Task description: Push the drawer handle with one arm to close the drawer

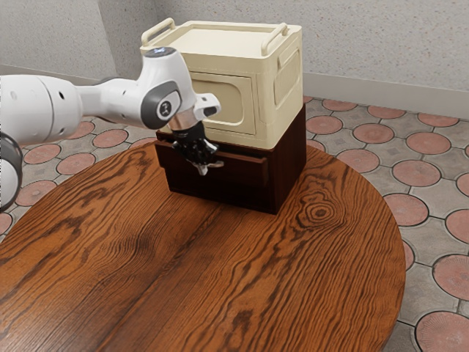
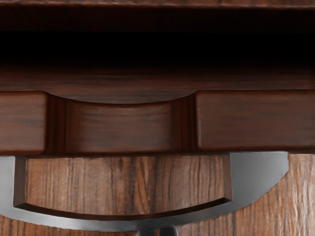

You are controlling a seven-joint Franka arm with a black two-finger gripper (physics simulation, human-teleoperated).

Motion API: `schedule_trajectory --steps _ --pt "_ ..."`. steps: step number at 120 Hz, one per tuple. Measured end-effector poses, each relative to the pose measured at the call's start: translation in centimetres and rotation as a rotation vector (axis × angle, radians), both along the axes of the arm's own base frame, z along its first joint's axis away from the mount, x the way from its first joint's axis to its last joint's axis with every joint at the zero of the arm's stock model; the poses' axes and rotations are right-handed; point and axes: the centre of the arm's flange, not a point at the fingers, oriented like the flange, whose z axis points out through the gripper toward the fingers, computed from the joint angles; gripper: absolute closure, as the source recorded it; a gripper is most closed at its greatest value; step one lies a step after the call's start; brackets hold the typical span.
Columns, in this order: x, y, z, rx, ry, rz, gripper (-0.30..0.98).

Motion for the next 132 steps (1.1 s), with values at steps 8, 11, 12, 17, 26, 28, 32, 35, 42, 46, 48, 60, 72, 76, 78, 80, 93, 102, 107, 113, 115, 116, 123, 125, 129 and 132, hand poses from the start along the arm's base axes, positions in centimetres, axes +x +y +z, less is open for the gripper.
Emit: schedule_trajectory --steps 8,11,12,17,26,28,32,35,42,46,48,60,72,76,78,80,93,102,107,113,115,116,123,125,129,132 --pt "0.2 0.0 0.0 -0.001 -0.005 0.001 0.79" --pt "0.3 0.0 0.0 -0.001 -0.006 0.001 0.79" --pt "0.3 0.0 -0.1 -0.002 -0.006 0.001 0.79" --pt "0.5 0.0 -0.2 -0.003 -0.007 0.001 0.79" --pt "0.8 0.1 -0.2 -0.004 -0.013 0.003 0.79" --pt "0.8 0.2 -0.3 -0.004 -0.014 0.003 0.79" --pt "0.9 0.2 -0.3 -0.005 -0.016 0.004 0.79" --pt "1.0 0.2 -0.2 -0.005 -0.019 0.004 0.79" --pt "1.2 0.2 0.0 -0.007 -0.028 0.004 0.79" --pt "1.4 0.2 0.1 -0.007 -0.031 0.005 0.79" --pt "1.4 0.2 0.1 -0.008 -0.033 0.005 0.79" --pt "1.6 0.0 -0.1 -0.01 -0.04 0.003 0.79" --pt "1.8 -0.4 -0.5 -0.012 -0.048 0.0 0.79" --pt "1.9 -0.4 -0.6 -0.013 -0.051 0.0 0.79" --pt "1.9 -0.4 -0.6 -0.013 -0.053 -0.001 0.79" --pt "1.9 -0.3 -0.6 -0.013 -0.055 -0.004 0.79" --pt "2.0 -0.2 -0.7 -0.007 -0.065 -0.02 0.79" --pt "2.1 -0.1 -0.7 0.0 -0.069 -0.033 0.79" --pt "2.1 0.0 -0.6 0.004 -0.07 -0.041 0.79" --pt "2.2 0.1 -0.6 0.008 -0.072 -0.051 0.79" --pt "2.2 0.1 -0.6 0.009 -0.073 -0.054 0.79" --pt "2.2 0.1 -0.6 0.01 -0.073 -0.055 0.79" --pt "2.2 0.1 -0.6 0.01 -0.075 -0.061 0.78" --pt "2.2 0.1 -0.6 0.01 -0.076 -0.062 0.78" --pt "2.3 0.1 -0.5 0.007 -0.078 -0.063 0.78" --pt "2.3 0.0 -0.5 0.002 -0.081 -0.061 0.78"
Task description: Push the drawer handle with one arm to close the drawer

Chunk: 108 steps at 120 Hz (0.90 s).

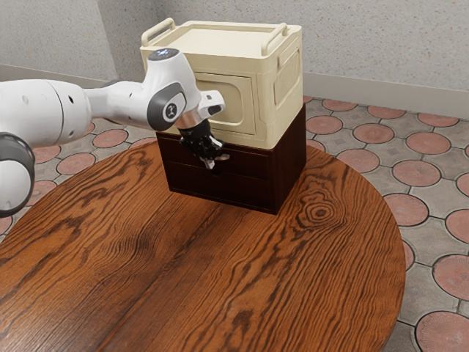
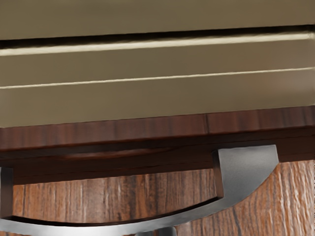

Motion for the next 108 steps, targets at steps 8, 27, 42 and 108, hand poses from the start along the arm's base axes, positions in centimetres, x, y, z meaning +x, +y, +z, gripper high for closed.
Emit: schedule_trajectory --steps 8,27,42,108 --pt "0.0 -0.2 0.0 -0.013 -0.006 0.004 0.79" --pt "-1.1 -0.1 0.5 -0.029 -0.009 0.028 0.78" --pt "-6.5 -0.6 3.3 0.001 0.017 0.03 0.78" --pt "-23.3 1.5 22.9 0.113 0.256 -0.142 0.27"
